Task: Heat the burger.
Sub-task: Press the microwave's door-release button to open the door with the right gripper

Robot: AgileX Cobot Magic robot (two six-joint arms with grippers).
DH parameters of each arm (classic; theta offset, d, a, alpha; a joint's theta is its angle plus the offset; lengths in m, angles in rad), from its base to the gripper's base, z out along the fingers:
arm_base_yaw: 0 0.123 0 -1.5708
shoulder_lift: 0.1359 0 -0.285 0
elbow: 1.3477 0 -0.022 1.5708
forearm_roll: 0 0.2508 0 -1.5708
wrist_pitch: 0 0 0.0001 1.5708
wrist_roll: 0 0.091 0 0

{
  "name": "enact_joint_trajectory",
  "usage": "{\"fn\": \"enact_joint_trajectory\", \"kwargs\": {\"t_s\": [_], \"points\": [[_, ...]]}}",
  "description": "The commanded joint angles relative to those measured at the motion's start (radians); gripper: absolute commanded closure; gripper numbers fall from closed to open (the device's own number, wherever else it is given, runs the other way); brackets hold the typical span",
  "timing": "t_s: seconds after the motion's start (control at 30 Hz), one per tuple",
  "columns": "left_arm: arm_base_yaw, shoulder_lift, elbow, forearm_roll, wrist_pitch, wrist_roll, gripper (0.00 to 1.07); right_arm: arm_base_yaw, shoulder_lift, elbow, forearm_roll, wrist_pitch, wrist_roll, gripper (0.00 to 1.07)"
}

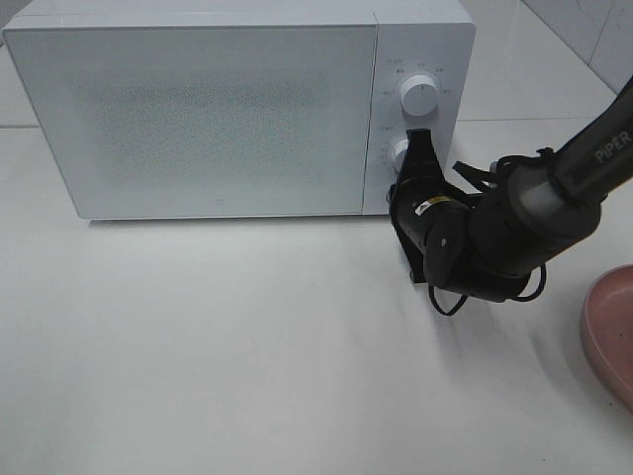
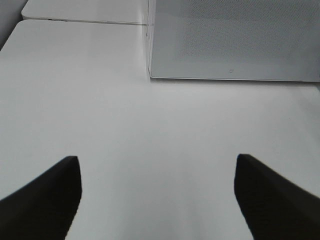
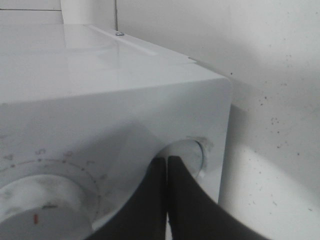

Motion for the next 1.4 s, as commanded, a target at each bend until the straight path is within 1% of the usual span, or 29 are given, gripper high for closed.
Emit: {"fn": "enact_joint_trajectory", "kwargs": {"t_s": [0.03,0.17,0.23,0.3,0.43,0.73,1.03,1.27,1.4], "points": [[-0.003,-0.018,0.001,-0.008,0.002,-0.001,0.3,-0.013,0.015,-0.047,-0.013,-0.092,0.023,1.07],[-0.003,-0.018,0.001,-0.008,0.002,-0.001,0.3,-0.013,0.022,-0.066,0.008,-0.119,0.025,1.07],[-0.003,-0.018,0.001,-0.008,0.002,-0.001,0.3,-0.013,0.022,-0.074,0.025,-0.181,0.025,1.07],[-0.003,-0.018,0.001,-0.008,0.002,-0.001,0.3,-0.013,0.023,-0.08,0.033,-0.187,0.025,1.07],[-0.003,-0.018,0.001,-0.008,0.002,-0.001,0.3,-0.013,0.059,-0.128,0.061,-0.218,0.025,1.07],[-0.003,-0.018,0.001,-0.008,0.002,-0.001,0.3,-0.013,0.076,-0.178,0.06,-0.263,-0.016,1.07],[-0.003,-0.018,0.001,-0.008,0.002,-0.001,0.3,-0.013,0.064,-0.175,0.06,-0.217,-0.02,1.07],[-0.003,-0.018,0.001,-0.008,0.002,-0.001,0.3,-0.01,0.021,-0.118,0.055,-0.176,-0.019,1.07],[-0.003,-0.018,0.001,-0.008,0.002,-0.001,0.3,-0.01,-0.014,-0.07,0.046,-0.105,-0.016,1.07]]}}
